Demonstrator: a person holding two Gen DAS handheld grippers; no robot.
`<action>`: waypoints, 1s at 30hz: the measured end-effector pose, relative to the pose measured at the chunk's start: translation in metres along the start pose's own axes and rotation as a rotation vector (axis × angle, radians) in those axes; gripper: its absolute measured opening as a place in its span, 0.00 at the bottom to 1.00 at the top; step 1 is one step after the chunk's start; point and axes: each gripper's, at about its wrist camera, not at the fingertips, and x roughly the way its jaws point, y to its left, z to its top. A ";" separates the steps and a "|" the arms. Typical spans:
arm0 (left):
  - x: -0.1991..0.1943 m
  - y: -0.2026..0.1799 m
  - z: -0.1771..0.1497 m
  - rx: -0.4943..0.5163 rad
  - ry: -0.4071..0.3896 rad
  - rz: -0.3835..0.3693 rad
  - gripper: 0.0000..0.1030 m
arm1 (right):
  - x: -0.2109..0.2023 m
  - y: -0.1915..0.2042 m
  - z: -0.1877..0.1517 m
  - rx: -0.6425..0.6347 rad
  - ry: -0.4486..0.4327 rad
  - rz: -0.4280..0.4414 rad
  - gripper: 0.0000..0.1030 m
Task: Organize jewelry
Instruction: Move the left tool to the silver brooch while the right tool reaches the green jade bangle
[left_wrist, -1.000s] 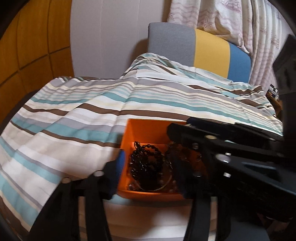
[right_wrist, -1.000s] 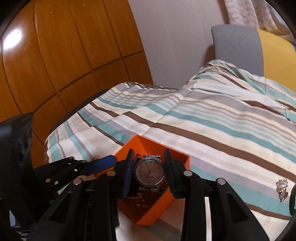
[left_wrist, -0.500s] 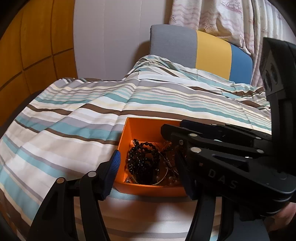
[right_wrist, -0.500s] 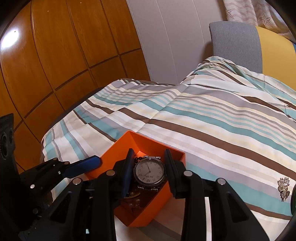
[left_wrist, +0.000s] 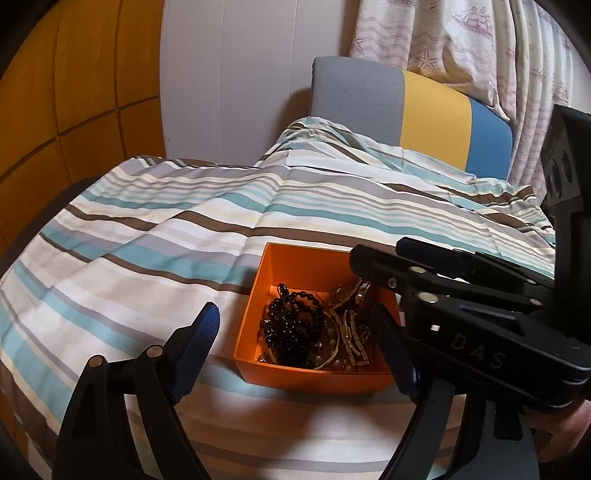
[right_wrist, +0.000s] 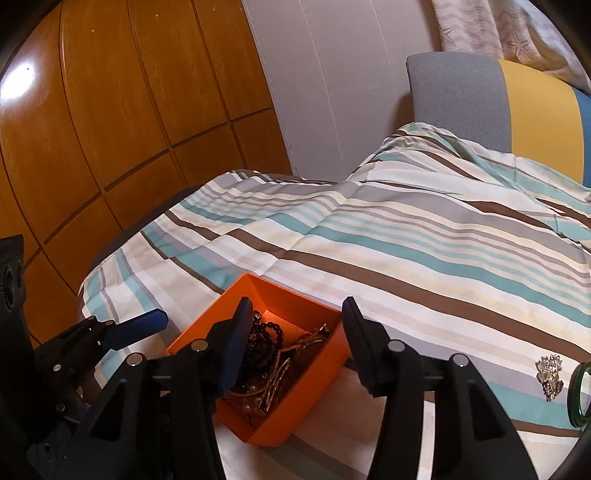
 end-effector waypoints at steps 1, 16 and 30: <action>0.000 -0.001 0.000 0.002 0.002 0.000 0.81 | -0.002 -0.001 0.000 0.004 -0.003 -0.003 0.48; 0.000 -0.055 -0.006 0.032 0.020 -0.056 0.86 | -0.083 -0.086 -0.043 0.209 -0.024 -0.162 0.60; 0.020 -0.121 -0.011 0.100 0.055 -0.032 0.95 | -0.145 -0.178 -0.094 0.365 -0.030 -0.376 0.71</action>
